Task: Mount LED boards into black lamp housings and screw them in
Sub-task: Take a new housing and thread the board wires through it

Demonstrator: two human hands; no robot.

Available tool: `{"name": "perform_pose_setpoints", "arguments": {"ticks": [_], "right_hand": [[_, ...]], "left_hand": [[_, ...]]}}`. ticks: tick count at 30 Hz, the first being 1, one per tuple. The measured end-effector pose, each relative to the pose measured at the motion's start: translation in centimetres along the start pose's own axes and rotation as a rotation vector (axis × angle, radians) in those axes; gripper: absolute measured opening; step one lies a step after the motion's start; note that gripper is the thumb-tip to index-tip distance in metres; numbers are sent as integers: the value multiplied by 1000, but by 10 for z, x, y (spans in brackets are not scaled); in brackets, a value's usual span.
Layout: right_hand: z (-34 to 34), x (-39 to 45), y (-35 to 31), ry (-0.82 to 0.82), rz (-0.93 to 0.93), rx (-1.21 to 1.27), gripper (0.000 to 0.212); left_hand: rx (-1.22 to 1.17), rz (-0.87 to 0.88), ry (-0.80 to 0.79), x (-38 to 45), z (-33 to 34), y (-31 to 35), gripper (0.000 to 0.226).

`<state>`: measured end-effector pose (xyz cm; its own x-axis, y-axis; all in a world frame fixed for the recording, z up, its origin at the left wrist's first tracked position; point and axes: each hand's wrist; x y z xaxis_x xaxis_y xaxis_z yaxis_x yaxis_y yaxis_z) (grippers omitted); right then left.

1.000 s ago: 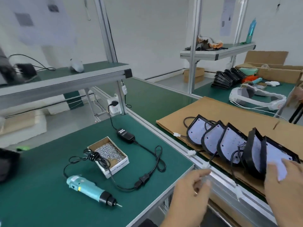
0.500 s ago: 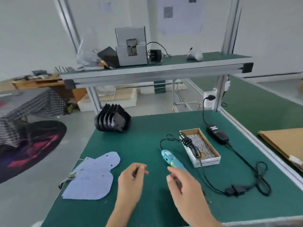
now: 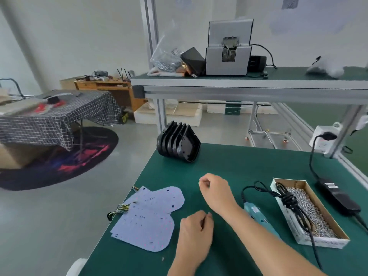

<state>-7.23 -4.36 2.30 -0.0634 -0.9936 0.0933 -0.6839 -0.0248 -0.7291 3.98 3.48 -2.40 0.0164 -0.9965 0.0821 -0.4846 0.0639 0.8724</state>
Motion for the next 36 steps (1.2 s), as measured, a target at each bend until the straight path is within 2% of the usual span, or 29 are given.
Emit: {"name": "perform_pose_setpoints", "arguments": {"ticks": [3, 8, 10, 14, 17, 19, 26, 32, 36], "right_hand": [[14, 54, -21, -30, -48, -3, 21], [45, 116, -45, 49, -66, -54, 41], [56, 131, -44, 61, -40, -101, 39], [67, 146, -30, 74, -38, -190, 17], [65, 148, -22, 154, -88, -222, 25], [56, 143, -20, 205, -128, -222, 23], [-1, 63, -2, 294, -225, -265, 33], [-42, -57, 15, 188, -306, -402, 26], [-54, -126, 16, 89, -408, -626, 24]], "left_hand": [[-28, 24, 17, 2, 1, -2, 47], [-82, 70, 42, 4, -1, -7, 44], [-92, 75, 51, 7, -2, -9, 44], [-91, 71, 43, 8, 0, -11, 44], [-85, 65, 45, 8, -1, -10, 43], [-84, 65, 47, 8, -1, -8, 43], [-47, 71, 39, 4, -2, -4, 44], [-71, 54, 38, 0, -2, -5, 45], [-96, 37, 100, -3, -5, -2, 46]]}}
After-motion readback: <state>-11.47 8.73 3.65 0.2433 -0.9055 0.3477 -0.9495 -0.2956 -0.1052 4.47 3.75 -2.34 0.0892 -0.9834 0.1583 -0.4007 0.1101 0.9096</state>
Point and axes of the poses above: each hand's wrist, its own x-axis towards the middle knuckle, its own z-axis out of the palm, y = z × x, and after that the axes turned 4 degrees about -z, right-handed
